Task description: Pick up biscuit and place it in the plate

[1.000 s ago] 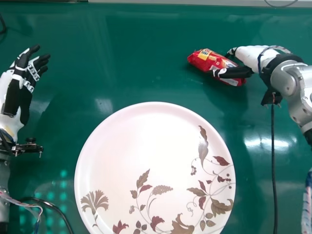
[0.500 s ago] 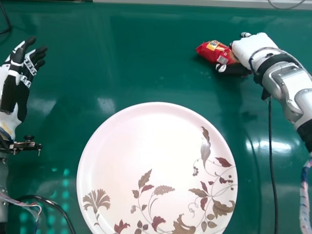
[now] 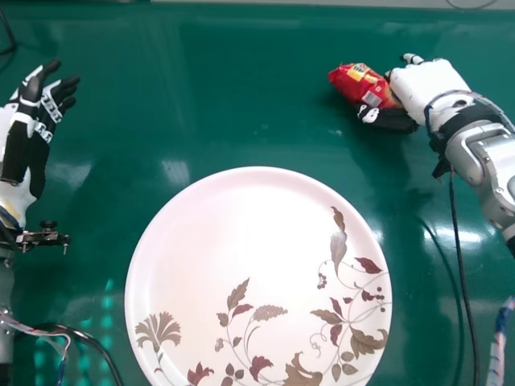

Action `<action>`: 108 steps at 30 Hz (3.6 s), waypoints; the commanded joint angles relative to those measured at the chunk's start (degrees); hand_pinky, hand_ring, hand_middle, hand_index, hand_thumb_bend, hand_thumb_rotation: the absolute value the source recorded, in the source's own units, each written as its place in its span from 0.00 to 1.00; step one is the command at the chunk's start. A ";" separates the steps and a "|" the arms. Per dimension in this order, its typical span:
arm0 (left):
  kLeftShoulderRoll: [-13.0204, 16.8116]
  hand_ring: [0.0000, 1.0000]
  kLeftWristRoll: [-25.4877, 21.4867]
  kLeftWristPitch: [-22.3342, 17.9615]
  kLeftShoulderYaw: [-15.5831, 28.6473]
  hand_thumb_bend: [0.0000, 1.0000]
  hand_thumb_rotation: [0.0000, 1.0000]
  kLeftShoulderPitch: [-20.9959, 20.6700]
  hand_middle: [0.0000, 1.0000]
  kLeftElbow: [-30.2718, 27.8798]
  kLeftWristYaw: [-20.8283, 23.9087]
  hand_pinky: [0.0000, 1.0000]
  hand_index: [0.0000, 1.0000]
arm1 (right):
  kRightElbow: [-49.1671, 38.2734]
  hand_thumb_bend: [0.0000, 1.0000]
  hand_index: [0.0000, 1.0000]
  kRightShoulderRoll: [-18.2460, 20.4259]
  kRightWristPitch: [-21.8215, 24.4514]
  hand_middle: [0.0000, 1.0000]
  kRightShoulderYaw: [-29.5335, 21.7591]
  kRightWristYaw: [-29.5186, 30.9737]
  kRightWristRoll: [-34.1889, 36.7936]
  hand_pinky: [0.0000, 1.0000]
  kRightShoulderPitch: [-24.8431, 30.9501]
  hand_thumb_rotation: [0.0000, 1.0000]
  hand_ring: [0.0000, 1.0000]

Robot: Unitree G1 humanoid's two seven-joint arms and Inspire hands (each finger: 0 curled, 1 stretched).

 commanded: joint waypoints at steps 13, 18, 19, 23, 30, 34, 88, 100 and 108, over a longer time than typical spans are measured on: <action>0.27 0.96 0.55 -1.08 -0.71 0.71 0.83 -0.69 0.88 1.99 -0.44 1.00 0.99 | -43.77 0.51 0.49 -3.37 3.47 0.48 -17.49 13.05 4.01 0.06 13.35 0.00 0.41; 0.30 0.94 0.68 -1.50 -1.18 0.73 0.83 -1.48 0.87 3.00 -0.72 1.00 0.99 | -51.31 0.51 0.50 -4.10 -2.73 0.44 -19.98 16.32 9.57 0.12 16.11 0.00 0.41; 0.28 0.94 0.63 -1.47 -1.24 0.74 0.82 -1.67 0.87 3.16 -0.82 1.00 0.99 | -52.68 0.51 0.49 -3.87 -3.55 0.45 -20.23 17.26 10.90 0.12 16.66 0.00 0.41; 0.15 0.93 0.82 -1.25 -1.56 0.70 0.81 -2.10 0.86 3.25 -0.74 1.00 0.99 | -55.62 0.51 0.49 -2.06 -7.11 0.47 -19.29 19.34 16.00 0.06 19.16 0.00 0.42; -0.15 0.94 1.20 -1.42 -2.12 0.71 0.83 -2.19 0.87 2.82 -0.07 1.00 0.99 | -59.22 0.51 0.50 -0.23 -8.01 0.43 -15.17 26.34 19.03 0.09 26.36 0.00 0.39; -0.29 0.94 1.17 -1.34 -2.08 0.71 0.83 -2.18 0.87 2.74 0.03 1.00 0.99 | -59.07 0.51 0.49 -0.21 -8.62 0.45 -13.09 29.81 19.17 0.09 29.60 0.00 0.41; -0.51 0.98 1.30 -4.48 -1.48 0.72 0.81 -0.85 0.89 5.28 1.06 1.00 1.00 | -66.39 0.70 0.82 22.67 23.44 0.84 -34.30 18.31 31.20 0.54 30.24 0.53 0.77; -3.71 0.93 1.67 -3.62 -0.19 0.74 0.81 8.45 0.87 -3.87 5.76 1.00 1.00 | -55.73 0.52 0.84 29.08 18.84 0.84 -36.94 8.91 39.12 0.63 33.89 0.59 0.78; -5.83 0.91 1.46 -4.57 0.01 0.75 0.82 12.17 0.85 -6.68 7.44 1.00 0.98 | -45.31 0.42 0.83 30.10 12.76 0.84 -35.71 4.05 40.75 0.62 33.68 0.57 0.78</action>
